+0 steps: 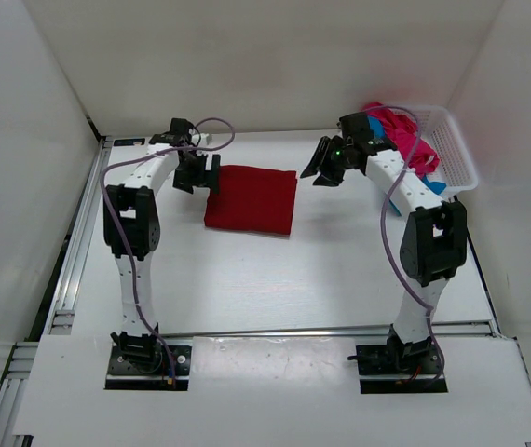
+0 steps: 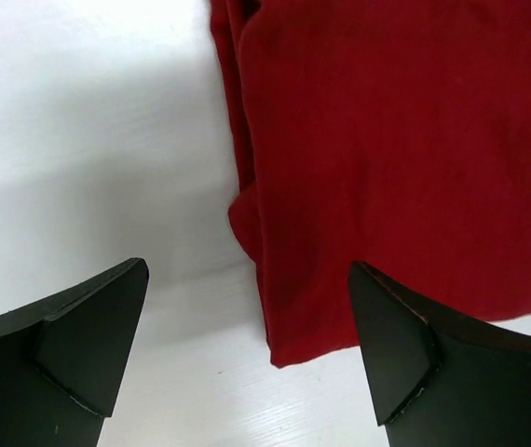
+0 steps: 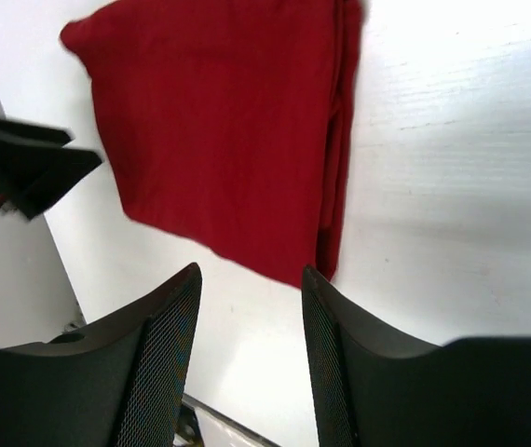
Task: Fold and stack the t-shirts
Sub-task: Put the neatly folded tshirt into the corner of the board with the left arm
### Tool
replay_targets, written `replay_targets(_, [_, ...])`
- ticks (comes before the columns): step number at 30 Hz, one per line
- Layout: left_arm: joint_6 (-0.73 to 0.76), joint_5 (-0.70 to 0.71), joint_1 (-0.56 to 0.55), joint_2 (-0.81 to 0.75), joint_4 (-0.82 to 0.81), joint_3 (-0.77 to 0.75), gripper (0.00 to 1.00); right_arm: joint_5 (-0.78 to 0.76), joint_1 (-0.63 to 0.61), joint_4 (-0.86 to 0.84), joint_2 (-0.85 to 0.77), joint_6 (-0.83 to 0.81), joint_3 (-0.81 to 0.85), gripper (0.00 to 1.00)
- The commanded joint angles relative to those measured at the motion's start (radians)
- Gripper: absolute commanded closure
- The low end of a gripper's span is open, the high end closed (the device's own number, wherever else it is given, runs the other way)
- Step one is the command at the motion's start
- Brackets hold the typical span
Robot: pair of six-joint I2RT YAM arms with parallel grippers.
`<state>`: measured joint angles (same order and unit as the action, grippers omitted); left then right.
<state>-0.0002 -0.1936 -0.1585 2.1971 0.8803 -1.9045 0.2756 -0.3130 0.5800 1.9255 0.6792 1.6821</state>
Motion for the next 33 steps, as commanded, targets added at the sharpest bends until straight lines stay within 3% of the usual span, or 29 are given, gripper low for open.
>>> replay_targets(1, [0.0,-0.167,0.01,0.047,0.051,-0.01,0.01,0.031,0.011,0.089,0.006,-0.116,-0.039,0.48])
replay_targets(5, [0.0,-0.216,-0.012,0.091,0.074,-0.001,0.08,0.042,0.02,0.089,-0.013,-0.165,-0.071,0.48])
replay_targets(9, [0.0,-0.225,-0.012,0.112,0.074,0.008,0.24,0.042,0.087,0.1,-0.065,-0.155,-0.082,0.48])
replay_targets(14, [0.0,-0.338,-0.012,0.15,0.095,0.009,0.38,0.004,0.127,0.1,-0.115,-0.142,-0.082,0.48])
replay_targets(16, [0.0,-0.352,-0.012,0.17,0.106,-0.017,0.52,-0.022,0.141,0.1,-0.129,-0.142,-0.082,0.48])
replay_targets(17, [0.0,-0.352,-0.012,0.183,0.106,-0.018,0.73,-0.023,0.153,0.1,-0.141,-0.133,-0.082,0.48])
replay_targets(18, [0.0,-0.342,-0.001,0.184,0.106,-0.033,0.85,-0.042,0.153,0.1,-0.157,-0.133,-0.082,0.48])
replay_targets(19, [0.0,-0.331,0.008,0.184,0.106,-0.045,0.9,-0.059,0.163,0.1,-0.167,-0.124,-0.091,0.48])
replay_targets(27, [0.0,-0.141,0.112,0.164,0.094,-0.159,0.9,-0.133,0.183,0.15,-0.174,-0.135,-0.036,0.45])
replay_targets(33, [0.0,-0.008,0.27,0.151,0.083,-0.188,0.9,-0.168,0.192,0.205,-0.139,-0.179,0.083,0.43])
